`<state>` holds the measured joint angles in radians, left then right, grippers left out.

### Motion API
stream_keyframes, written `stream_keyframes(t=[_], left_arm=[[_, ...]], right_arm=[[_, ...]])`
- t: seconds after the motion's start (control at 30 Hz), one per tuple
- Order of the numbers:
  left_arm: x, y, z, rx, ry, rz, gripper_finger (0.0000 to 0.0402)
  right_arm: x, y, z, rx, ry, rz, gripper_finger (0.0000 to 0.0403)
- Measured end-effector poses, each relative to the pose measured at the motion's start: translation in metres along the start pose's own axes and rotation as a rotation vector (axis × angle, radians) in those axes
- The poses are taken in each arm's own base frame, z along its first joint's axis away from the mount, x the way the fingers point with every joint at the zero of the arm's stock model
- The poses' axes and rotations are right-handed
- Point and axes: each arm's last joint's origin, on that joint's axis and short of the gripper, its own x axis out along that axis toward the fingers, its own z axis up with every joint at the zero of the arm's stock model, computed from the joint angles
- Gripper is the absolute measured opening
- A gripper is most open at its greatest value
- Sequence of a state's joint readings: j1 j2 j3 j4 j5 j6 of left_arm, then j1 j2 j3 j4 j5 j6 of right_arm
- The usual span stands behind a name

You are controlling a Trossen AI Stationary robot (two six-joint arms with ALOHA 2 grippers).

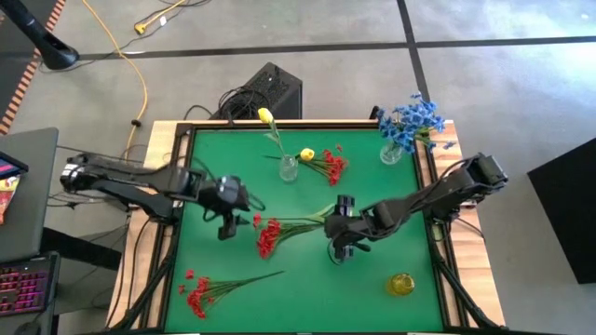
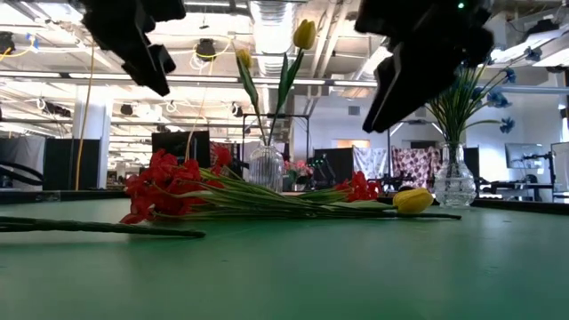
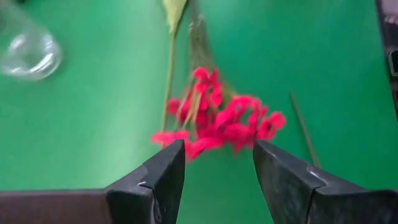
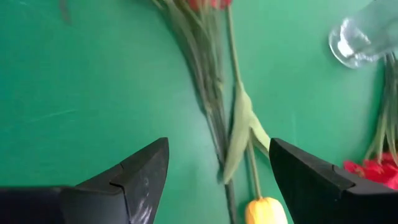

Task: Sort flowers into vase by color
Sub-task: Put the yellow tulip into the left transparent vase

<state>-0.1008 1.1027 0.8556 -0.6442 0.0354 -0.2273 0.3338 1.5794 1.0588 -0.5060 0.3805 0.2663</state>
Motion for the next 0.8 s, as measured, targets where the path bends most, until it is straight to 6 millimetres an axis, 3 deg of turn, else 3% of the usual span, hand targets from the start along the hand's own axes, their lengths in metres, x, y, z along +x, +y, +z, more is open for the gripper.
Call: stream_keyframes(t=[0.23, 0.5, 0.67, 0.8], left_arm=[[0.052, -0.012, -0.011, 0.070, -0.273, 0.012, 0.0178], [0.075, -0.007, 0.020, 0.177, -0.398, 0.273, 0.0160], [0.116, -0.005, 0.037, 0.242, -0.350, 0.231, 0.0142], [0.147, -0.003, 0.056, 0.276, -0.304, 0.303, 0.0134]], right_arm=[[0.006, -0.013, -0.001, 0.051, 0.048, -0.037, 0.0305], [0.005, -0.009, -0.002, 0.055, 0.041, -0.031, 0.0305], [0.004, -0.008, -0.002, 0.066, 0.035, -0.033, 0.0305], [0.004, -0.008, -0.002, 0.073, 0.033, -0.035, 0.0305]])
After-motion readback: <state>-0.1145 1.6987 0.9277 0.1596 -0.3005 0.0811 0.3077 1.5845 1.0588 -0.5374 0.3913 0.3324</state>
